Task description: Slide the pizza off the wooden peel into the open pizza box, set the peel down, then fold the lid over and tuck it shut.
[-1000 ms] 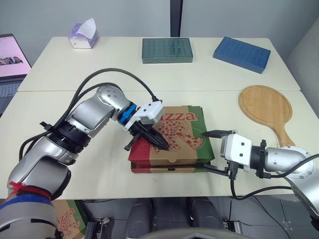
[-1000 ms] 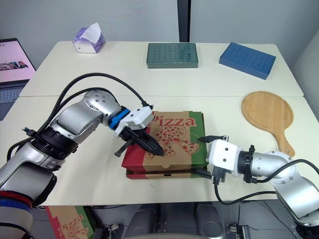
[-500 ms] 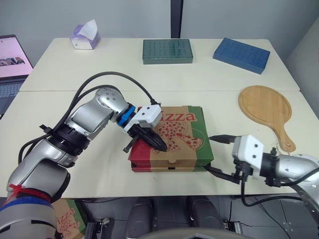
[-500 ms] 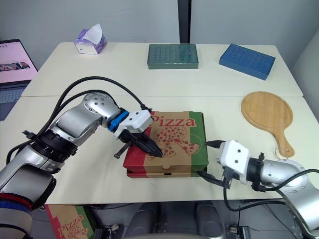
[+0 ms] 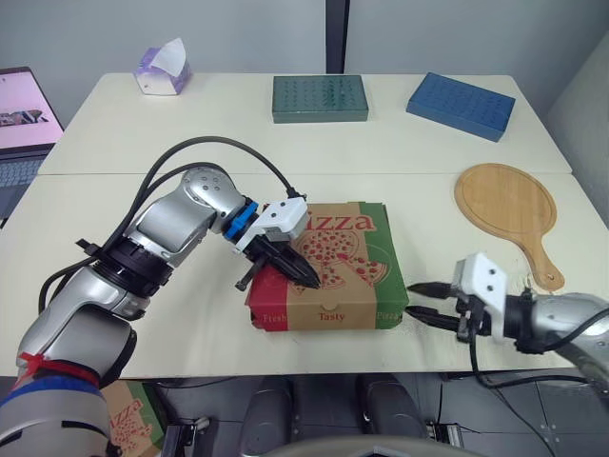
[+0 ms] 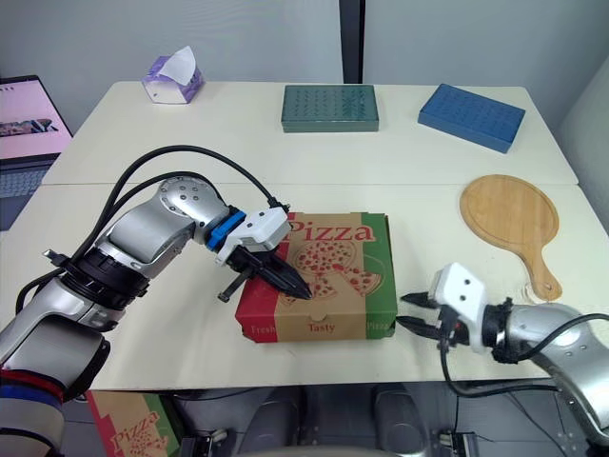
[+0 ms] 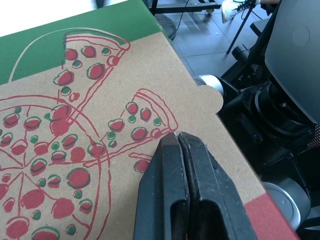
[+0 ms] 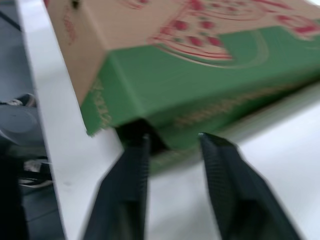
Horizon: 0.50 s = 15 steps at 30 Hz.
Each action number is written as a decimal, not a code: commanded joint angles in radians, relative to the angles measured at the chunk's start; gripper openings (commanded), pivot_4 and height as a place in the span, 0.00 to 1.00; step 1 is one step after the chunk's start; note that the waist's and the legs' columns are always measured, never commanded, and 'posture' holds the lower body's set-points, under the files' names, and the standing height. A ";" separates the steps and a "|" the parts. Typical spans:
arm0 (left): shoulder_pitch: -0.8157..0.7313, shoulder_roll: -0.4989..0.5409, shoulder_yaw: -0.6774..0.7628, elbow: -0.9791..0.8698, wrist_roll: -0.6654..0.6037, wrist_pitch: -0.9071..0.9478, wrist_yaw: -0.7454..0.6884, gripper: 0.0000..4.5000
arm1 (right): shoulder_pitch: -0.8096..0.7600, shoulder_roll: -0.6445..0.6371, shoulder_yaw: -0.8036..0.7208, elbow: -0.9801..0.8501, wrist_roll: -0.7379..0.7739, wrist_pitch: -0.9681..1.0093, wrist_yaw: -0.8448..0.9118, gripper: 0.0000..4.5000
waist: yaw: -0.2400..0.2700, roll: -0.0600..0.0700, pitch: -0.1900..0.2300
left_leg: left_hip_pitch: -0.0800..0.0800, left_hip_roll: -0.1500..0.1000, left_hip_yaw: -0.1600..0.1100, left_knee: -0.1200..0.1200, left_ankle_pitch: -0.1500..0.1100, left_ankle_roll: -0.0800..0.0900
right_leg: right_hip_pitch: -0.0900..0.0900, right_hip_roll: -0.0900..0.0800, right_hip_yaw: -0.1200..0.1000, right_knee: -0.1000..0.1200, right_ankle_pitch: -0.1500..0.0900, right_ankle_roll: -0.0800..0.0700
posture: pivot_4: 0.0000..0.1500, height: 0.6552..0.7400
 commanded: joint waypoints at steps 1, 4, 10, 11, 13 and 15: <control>0.004 0.004 0.011 -0.014 0.012 0.010 -0.006 0.00 | -0.029 0.029 0.038 -0.015 0.011 -0.014 0.008 0.05 | 0.000 0.000 0.000 | 0.000 0.000 0.000 0.000 0.000 0.000 | 0.000 0.000 0.000 0.000 0.000 0.000 | 1.00 1.00; 0.004 0.007 0.012 -0.019 0.012 0.014 -0.006 0.00 | -0.048 0.049 0.052 -0.025 0.024 -0.011 0.013 0.00 | -0.001 0.000 0.000 | 0.000 0.000 0.000 0.000 0.000 0.000 | 0.000 0.000 0.000 0.000 0.000 0.000 | 1.00 1.00; 0.004 0.012 0.013 -0.018 0.014 0.015 -0.006 0.00 | -0.053 0.045 0.060 -0.005 -0.021 -0.028 0.014 0.00 | -0.002 0.000 0.000 | 0.000 0.000 0.000 0.000 0.000 0.000 | 0.000 0.000 0.000 0.001 0.000 0.000 | 1.00 1.00; 0.005 0.012 0.014 -0.019 0.015 0.015 -0.006 0.00 | -0.048 0.037 0.062 0.002 -0.043 -0.037 0.011 0.00 | -0.002 0.000 0.000 | 0.000 0.000 0.000 0.000 0.000 0.000 | 0.000 0.000 0.000 0.001 0.000 0.000 | 1.00 1.00; 0.006 0.012 0.015 -0.019 0.014 0.016 -0.006 0.00 | -0.041 0.019 0.041 0.010 -0.062 -0.043 0.014 0.00 | -0.001 0.000 0.000 | 0.000 0.000 0.000 0.000 0.000 0.000 | -0.001 0.000 0.000 0.001 0.000 0.000 | 1.00 1.00; 0.007 0.012 0.016 -0.019 0.015 0.015 -0.006 0.00 | -0.030 -0.003 -0.010 0.010 -0.047 -0.038 0.030 0.00 | -0.001 0.000 0.000 | 0.000 0.000 0.000 0.000 0.000 0.000 | -0.001 0.000 0.000 0.001 0.000 0.000 | 1.00 1.00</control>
